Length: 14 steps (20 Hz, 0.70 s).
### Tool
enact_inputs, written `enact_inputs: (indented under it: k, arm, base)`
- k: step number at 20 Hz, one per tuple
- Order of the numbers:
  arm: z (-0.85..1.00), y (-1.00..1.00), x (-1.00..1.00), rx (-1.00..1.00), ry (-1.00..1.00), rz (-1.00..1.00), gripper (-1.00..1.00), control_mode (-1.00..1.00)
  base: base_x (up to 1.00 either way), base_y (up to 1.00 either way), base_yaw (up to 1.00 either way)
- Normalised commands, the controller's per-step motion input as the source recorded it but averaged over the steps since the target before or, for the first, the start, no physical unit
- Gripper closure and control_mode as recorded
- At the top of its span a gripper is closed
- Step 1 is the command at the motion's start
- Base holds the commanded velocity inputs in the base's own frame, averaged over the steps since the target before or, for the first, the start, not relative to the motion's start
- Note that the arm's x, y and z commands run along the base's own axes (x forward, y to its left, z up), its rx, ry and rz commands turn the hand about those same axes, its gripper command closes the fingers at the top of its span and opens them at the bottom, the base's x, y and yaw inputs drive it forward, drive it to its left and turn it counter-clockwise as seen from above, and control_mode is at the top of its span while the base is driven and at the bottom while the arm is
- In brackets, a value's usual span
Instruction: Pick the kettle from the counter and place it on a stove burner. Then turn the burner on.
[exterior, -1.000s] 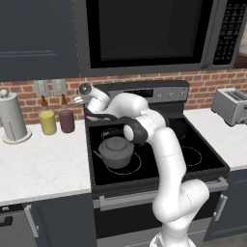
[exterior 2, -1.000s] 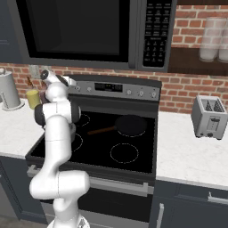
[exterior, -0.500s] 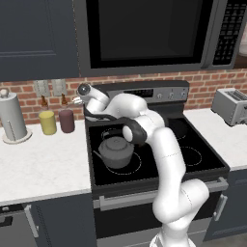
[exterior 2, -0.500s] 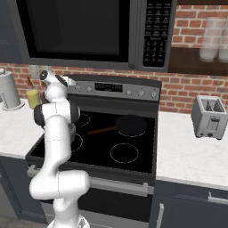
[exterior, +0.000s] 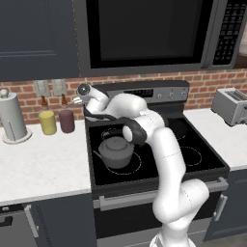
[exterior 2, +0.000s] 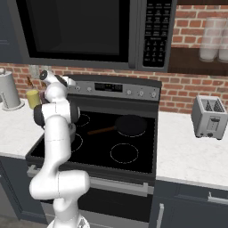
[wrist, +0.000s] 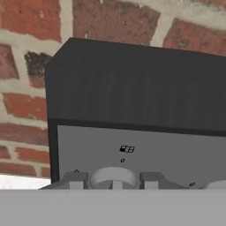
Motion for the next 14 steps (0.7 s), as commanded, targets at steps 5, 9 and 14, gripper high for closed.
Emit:
enact_inputs:
  k: [5, 9, 14]
  arm:
    - [0.0, 0.0, 0.0, 0.0, 0.0, 0.0, 1.0, -1.0]
    - [0.0, 0.0, 0.0, -0.05, 0.0, 0.03, 1.0, -1.0]
    - [0.0, 0.09, -0.04, -0.25, -0.02, 0.15, 1.0, -1.0]
  base:
    - [0.0, 0.0, 0.0]
    - [0.0, 0.0, 0.0]
    - [0.0, 0.0, 0.0]
